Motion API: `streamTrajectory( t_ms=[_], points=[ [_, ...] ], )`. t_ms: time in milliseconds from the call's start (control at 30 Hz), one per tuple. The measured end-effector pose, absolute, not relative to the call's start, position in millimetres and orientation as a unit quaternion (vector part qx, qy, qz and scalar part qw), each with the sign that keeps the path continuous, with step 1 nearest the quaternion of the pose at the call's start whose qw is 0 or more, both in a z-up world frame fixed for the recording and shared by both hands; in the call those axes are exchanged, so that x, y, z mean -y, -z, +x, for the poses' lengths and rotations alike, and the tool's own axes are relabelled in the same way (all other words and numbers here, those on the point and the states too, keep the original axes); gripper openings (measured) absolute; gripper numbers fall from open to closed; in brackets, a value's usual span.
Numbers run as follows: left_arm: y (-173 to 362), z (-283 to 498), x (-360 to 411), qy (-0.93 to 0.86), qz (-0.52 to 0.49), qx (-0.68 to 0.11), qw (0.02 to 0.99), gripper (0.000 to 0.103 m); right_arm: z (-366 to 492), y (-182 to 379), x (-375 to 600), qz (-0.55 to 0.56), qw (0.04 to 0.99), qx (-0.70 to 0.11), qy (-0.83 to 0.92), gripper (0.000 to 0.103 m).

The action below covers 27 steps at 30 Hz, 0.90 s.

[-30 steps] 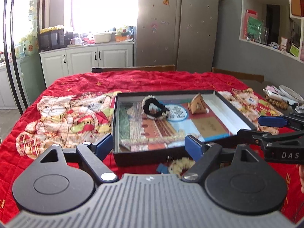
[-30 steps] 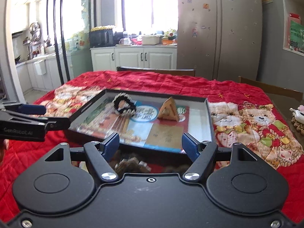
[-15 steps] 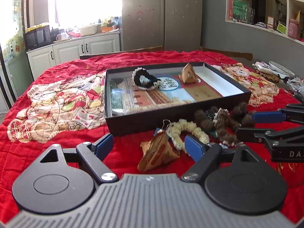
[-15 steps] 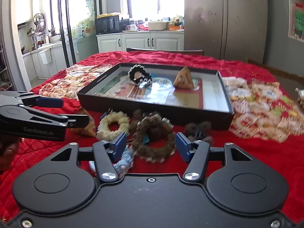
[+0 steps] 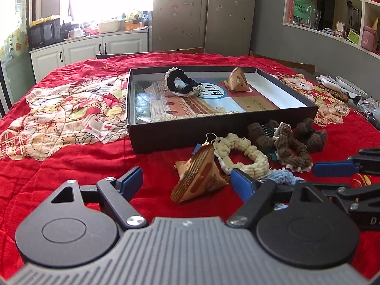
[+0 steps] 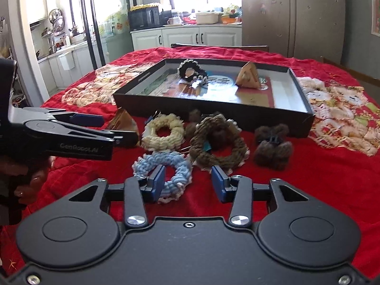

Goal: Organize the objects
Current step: 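Grasp blue-white scrunchie with right tool while left tool grasps another paper triangle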

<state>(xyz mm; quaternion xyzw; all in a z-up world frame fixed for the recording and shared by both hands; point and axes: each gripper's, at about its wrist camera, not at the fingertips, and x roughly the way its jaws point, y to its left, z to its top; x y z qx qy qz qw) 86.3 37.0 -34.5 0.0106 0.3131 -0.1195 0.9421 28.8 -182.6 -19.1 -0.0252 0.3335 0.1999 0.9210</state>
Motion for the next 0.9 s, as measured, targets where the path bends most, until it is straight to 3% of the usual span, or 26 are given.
streamTrajectory(
  t_ms=[433,900],
  points=[
    [41.1,88.7,-36.5,0.13,0.002,-0.321,0.938,0.073,36.4,30.8,177.3,-0.019,0.914,-0.35,-0.204,0.029],
    [41.2,88.4,-36.5,0.143,-0.003,-0.327,0.934,0.043,35.4,32.3,175.0,-0.024,0.913,-0.347,-0.211,0.015]
  ],
)
